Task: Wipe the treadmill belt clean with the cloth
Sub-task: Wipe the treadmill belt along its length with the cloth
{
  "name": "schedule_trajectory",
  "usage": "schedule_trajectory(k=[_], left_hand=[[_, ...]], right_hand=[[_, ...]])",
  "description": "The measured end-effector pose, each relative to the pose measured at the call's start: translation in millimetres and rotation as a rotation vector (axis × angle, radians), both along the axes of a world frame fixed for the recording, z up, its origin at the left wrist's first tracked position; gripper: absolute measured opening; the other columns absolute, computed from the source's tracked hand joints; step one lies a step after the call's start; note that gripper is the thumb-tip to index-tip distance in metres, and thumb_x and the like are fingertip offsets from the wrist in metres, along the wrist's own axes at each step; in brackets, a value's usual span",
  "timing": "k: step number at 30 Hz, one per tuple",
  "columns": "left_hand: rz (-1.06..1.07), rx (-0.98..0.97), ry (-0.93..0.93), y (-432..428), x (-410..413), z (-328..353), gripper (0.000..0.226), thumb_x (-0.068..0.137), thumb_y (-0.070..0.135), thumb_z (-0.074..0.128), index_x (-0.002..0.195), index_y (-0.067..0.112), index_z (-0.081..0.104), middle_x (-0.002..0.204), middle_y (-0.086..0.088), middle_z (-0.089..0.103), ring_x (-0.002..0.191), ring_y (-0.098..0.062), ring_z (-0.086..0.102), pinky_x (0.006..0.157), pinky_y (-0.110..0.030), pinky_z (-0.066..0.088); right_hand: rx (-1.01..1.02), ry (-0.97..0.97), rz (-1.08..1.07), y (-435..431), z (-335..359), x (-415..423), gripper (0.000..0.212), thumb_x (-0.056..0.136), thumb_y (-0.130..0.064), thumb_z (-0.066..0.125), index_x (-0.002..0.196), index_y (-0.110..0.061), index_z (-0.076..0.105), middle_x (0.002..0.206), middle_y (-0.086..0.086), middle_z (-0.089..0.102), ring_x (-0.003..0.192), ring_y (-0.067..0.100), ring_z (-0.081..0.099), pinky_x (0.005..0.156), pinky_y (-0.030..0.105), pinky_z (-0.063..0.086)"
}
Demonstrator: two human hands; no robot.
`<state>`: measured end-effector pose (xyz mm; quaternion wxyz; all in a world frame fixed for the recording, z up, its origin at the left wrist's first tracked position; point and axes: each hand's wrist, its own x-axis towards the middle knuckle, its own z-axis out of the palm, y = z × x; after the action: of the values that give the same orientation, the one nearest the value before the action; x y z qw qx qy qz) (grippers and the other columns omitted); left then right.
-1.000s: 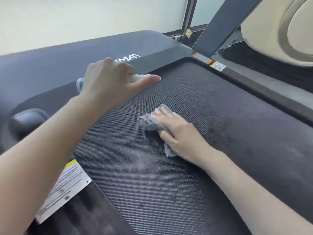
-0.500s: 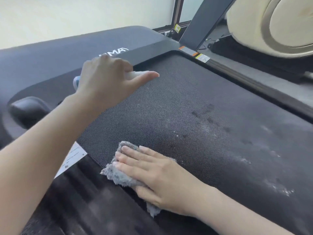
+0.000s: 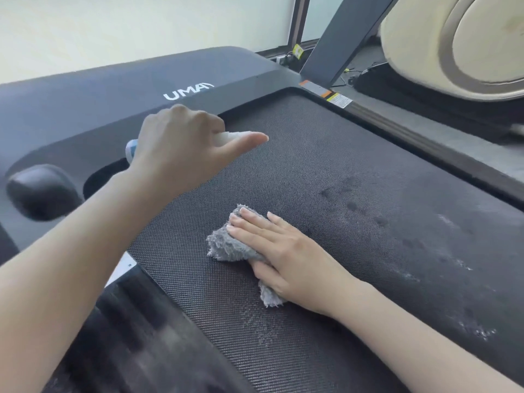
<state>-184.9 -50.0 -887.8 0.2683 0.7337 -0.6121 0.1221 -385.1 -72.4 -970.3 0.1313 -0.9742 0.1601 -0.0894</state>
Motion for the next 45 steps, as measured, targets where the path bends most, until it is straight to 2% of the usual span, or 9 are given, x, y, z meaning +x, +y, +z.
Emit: schedule_trajectory(k=[10,15,17,21,26,31,35,41,45], left_hand=[[-0.012,-0.008,0.016,-6.2,-1.9,-9.2,0.072,0.074,0.085,0.028,0.045,0.019,0.033,0.042,0.002,0.036,0.043,-0.014,0.038,0.055,-0.033,0.043],[-0.005,-0.013,0.027,-4.6,0.2,-10.5,0.072,0.076,0.084,0.031,0.045,0.019,0.033,0.042,0.003,0.037,0.044,-0.014,0.039,0.056,-0.034,0.045],[-0.011,-0.019,0.034,-5.6,1.3,-11.0,0.072,0.076,0.084,0.031,0.045,0.019,0.032,0.042,0.003,0.037,0.044,-0.013,0.039,0.056,-0.033,0.042],[-0.030,-0.033,0.041,-7.5,0.4,-11.8,0.073,0.077,0.084,0.032,0.045,0.019,0.031,0.042,0.003,0.036,0.043,-0.012,0.037,0.056,-0.032,0.040],[-0.024,-0.012,0.008,-5.1,-3.1,-12.5,0.071,0.077,0.084,0.030,0.046,0.020,0.035,0.044,0.002,0.040,0.044,-0.012,0.039,0.055,-0.029,0.036],[-0.001,0.021,0.006,3.2,-8.3,-13.7,0.073,0.074,0.085,0.027,0.048,0.019,0.040,0.046,0.003,0.041,0.046,-0.010,0.040,0.051,-0.026,0.030],[0.014,0.045,0.006,13.1,-15.2,-16.5,0.074,0.073,0.088,0.030,0.051,0.019,0.042,0.050,0.003,0.042,0.048,-0.009,0.037,0.048,-0.022,0.020],[0.008,-0.035,-0.035,16.6,-15.5,-28.6,0.071,0.069,0.088,0.019,0.048,0.022,0.033,0.049,0.002,0.047,0.053,-0.024,0.047,0.048,-0.023,0.014],[0.001,-0.075,-0.043,15.2,-15.1,-36.1,0.072,0.070,0.089,0.018,0.049,0.021,0.032,0.053,-0.001,0.053,0.055,-0.026,0.051,0.053,-0.027,0.021]], right_hand=[[-0.097,0.002,-0.189,-26.1,0.3,1.2,0.060,0.090,-0.041,0.020,0.145,-0.020,0.029,0.153,-0.007,0.024,0.143,0.003,0.007,0.119,0.030,0.006],[-0.152,0.110,-0.146,-22.7,17.5,2.5,0.070,0.090,-0.061,0.018,0.148,-0.022,0.018,0.155,-0.006,0.017,0.144,0.005,0.001,0.119,0.029,0.002],[-0.088,0.123,-0.136,-25.4,24.7,4.4,0.070,0.088,-0.063,0.018,0.148,-0.027,0.017,0.155,-0.007,0.017,0.143,0.004,0.002,0.119,0.027,0.003],[0.070,-0.008,-0.143,-23.4,16.2,13.3,0.062,0.091,-0.056,0.021,0.145,-0.027,0.027,0.154,-0.008,0.020,0.143,0.003,0.005,0.118,0.024,0.003],[0.007,0.006,-0.159,-24.6,6.1,15.1,0.058,0.094,-0.050,0.020,0.146,-0.028,0.024,0.154,-0.008,0.019,0.143,0.004,0.005,0.117,0.023,0.001],[0.026,-0.024,-0.174,-21.6,7.3,16.0,0.048,0.098,-0.037,0.038,0.144,-0.025,0.031,0.153,-0.006,0.023,0.143,0.005,0.008,0.118,0.024,0.002],[0.075,-0.031,-0.164,-19.9,10.7,14.9,0.046,0.098,-0.032,0.040,0.143,-0.024,0.034,0.152,-0.006,0.026,0.142,0.004,0.008,0.117,0.022,0.002],[0.125,0.006,-0.102,-10.5,15.9,9.0,0.045,0.099,-0.030,0.038,0.143,-0.022,0.033,0.153,-0.006,0.025,0.143,0.005,0.007,0.117,0.020,0.001],[0.139,0.009,-0.044,2.5,16.2,-4.4,0.046,0.099,-0.032,0.039,0.143,-0.021,0.034,0.152,-0.007,0.026,0.143,0.003,0.007,0.118,0.023,0.003]])
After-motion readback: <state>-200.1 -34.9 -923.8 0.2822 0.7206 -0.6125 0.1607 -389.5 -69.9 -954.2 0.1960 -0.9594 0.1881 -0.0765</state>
